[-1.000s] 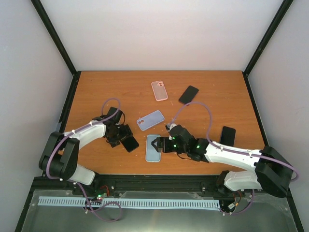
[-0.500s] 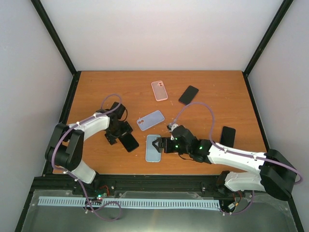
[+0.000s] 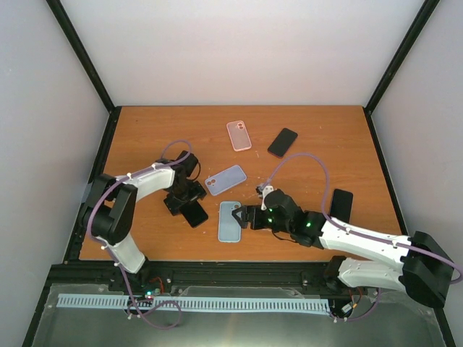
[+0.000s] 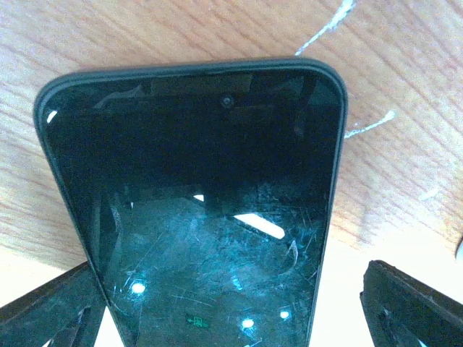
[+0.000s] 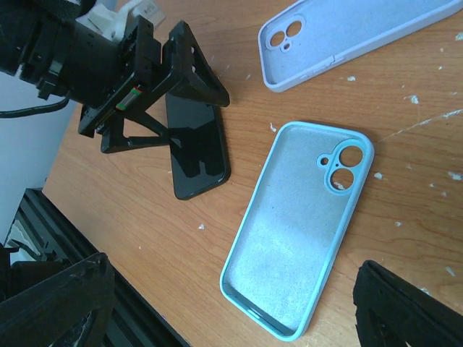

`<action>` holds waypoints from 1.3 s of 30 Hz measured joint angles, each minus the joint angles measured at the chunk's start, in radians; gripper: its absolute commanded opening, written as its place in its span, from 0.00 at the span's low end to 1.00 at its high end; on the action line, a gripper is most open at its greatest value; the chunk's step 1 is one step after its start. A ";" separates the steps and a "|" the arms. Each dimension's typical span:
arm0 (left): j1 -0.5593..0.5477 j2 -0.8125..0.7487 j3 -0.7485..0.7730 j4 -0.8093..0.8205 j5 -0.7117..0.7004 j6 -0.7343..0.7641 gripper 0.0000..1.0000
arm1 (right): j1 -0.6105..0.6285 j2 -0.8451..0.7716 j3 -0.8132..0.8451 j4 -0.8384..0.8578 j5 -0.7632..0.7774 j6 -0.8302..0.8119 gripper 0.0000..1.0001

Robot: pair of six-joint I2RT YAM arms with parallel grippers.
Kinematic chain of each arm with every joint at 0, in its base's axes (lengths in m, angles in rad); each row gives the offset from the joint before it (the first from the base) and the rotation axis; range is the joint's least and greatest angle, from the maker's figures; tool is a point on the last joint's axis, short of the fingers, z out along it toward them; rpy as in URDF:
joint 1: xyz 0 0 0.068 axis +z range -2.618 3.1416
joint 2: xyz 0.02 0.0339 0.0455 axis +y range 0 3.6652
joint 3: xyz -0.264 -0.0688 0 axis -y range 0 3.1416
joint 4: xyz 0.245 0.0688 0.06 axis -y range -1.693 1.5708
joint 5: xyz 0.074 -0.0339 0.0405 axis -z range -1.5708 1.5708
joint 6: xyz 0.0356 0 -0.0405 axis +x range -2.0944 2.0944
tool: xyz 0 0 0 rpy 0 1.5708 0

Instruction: Put the phone into the phone case

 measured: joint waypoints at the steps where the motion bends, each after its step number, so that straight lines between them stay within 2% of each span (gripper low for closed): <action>1: -0.001 0.002 0.003 -0.002 0.000 -0.003 0.96 | 0.000 -0.010 -0.003 -0.002 0.005 -0.001 0.88; 18: -0.003 0.025 0.019 -0.043 -0.026 -0.053 0.92 | 0.000 -0.062 -0.026 -0.019 0.042 -0.002 0.90; 22: -0.003 0.031 0.024 -0.051 -0.029 -0.058 0.87 | 0.000 -0.062 -0.026 -0.019 0.042 -0.001 0.90; 29: -0.003 0.030 0.020 -0.054 -0.037 -0.062 0.71 | 0.000 -0.037 -0.026 -0.011 0.029 0.005 0.89; 34: -0.002 -0.012 -0.021 -0.014 -0.021 -0.054 0.69 | 0.001 0.012 -0.026 0.011 0.003 0.009 0.87; 39: -0.004 -0.060 -0.068 0.034 0.041 -0.032 0.69 | 0.008 0.063 -0.025 0.051 -0.026 0.010 0.80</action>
